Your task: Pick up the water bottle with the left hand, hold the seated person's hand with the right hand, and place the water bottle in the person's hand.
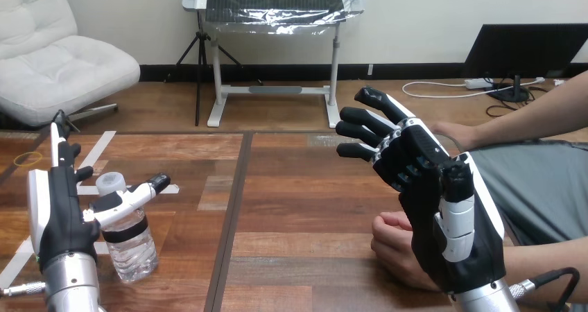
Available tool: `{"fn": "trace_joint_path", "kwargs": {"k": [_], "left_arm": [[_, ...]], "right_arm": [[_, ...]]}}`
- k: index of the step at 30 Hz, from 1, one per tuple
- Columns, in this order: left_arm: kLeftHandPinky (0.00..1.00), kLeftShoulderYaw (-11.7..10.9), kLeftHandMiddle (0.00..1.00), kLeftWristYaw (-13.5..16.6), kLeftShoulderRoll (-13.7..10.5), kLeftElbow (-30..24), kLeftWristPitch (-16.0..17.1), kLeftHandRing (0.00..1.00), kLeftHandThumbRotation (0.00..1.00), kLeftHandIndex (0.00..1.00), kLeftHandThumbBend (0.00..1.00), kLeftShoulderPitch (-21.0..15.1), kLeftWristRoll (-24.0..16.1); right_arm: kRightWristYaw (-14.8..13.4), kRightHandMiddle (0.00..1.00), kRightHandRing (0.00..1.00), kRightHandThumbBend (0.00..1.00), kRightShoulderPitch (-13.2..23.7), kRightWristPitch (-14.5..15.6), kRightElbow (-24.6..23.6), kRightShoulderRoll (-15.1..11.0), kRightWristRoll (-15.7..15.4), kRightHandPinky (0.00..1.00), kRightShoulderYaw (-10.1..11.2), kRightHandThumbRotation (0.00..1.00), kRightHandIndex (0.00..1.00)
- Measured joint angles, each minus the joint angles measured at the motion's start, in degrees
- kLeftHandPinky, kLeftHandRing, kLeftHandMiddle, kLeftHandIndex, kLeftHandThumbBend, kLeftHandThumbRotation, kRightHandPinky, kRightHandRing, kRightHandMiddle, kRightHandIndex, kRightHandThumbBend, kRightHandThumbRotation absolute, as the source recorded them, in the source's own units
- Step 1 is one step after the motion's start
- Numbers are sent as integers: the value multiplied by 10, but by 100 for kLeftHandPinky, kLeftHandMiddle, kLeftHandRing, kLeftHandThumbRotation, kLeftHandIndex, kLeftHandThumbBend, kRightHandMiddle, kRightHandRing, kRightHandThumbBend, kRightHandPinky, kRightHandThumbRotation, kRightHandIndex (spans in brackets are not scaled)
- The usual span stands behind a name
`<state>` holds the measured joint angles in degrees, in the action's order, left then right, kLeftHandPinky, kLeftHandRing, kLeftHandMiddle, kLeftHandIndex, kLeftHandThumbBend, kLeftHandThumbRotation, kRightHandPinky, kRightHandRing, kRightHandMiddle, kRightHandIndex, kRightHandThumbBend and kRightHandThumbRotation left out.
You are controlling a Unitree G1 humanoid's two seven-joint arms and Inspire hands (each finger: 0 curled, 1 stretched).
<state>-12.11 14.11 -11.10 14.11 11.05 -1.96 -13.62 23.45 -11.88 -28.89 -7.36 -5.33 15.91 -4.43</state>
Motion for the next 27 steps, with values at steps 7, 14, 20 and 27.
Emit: {"fn": "trace_joint_path", "kwargs": {"k": [7, 14, 20, 27], "left_arm": [[91, 0, 100, -13, 0, 5, -13, 99, 8, 100, 96, -4, 11], [94, 0, 100, -26, 0, 22, -13, 99, 6, 100, 95, -7, 30], [93, 2, 99, -27, 0, 39, -13, 97, 8, 100, 94, -11, 34], [89, 3, 98, -26, 0, 58, -22, 94, 9, 100, 94, -18, 34]], "right_arm": [[0, 83, 82, 77, 0, 0, 0, 0, 0, 75, 0, 100, 87], [0, 83, 82, 77, 0, 1, 0, 0, 0, 76, 0, 100, 88], [0, 83, 82, 77, 0, 1, 0, 0, 0, 76, 0, 100, 88], [1, 83, 82, 77, 0, 1, 0, 0, 0, 76, 0, 100, 88]]}}
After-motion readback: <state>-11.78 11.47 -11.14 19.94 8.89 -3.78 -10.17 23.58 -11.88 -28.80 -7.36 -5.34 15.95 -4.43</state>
